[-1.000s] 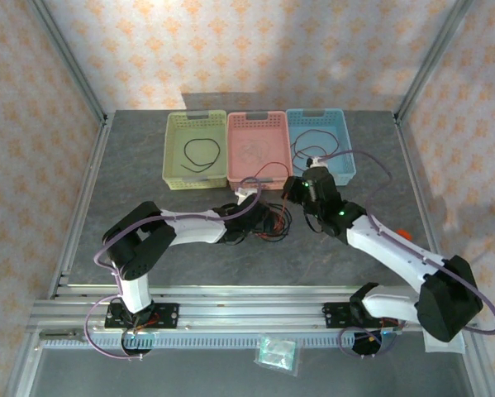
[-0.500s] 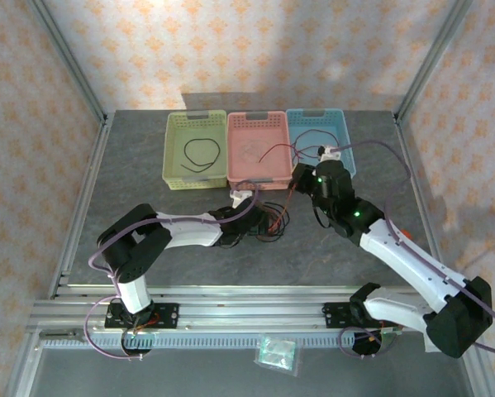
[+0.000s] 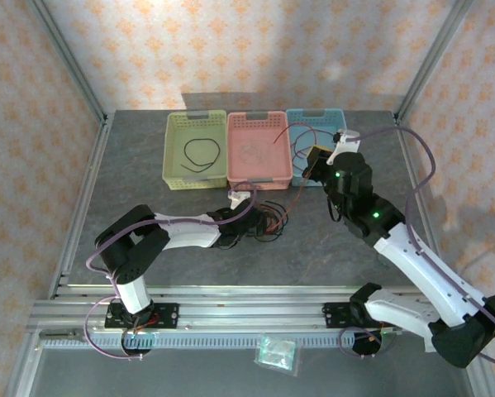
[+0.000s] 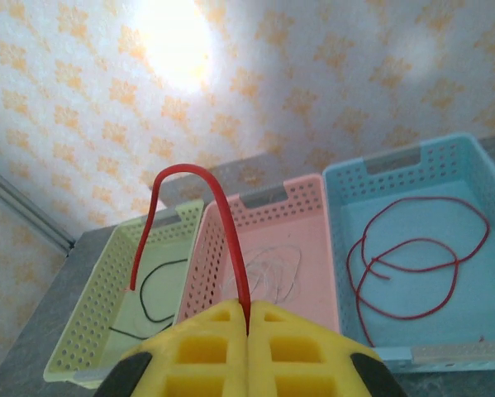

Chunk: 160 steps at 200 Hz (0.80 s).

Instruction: Untangle the cables

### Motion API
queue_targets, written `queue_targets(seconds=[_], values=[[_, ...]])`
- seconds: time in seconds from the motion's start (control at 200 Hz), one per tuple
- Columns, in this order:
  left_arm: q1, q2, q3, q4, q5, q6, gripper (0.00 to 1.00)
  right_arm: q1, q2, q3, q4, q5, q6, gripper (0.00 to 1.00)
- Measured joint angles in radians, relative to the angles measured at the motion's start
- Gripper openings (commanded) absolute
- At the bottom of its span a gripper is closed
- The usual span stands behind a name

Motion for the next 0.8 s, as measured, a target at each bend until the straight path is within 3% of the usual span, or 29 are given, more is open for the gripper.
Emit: queue_targets(seconds=[0.801], values=[[0.000,-0.049,-0.044,-0.047,-0.026,0.016,0.93,0.000,-0.078,0.124,-0.088,0.169,-0.195,0.00]])
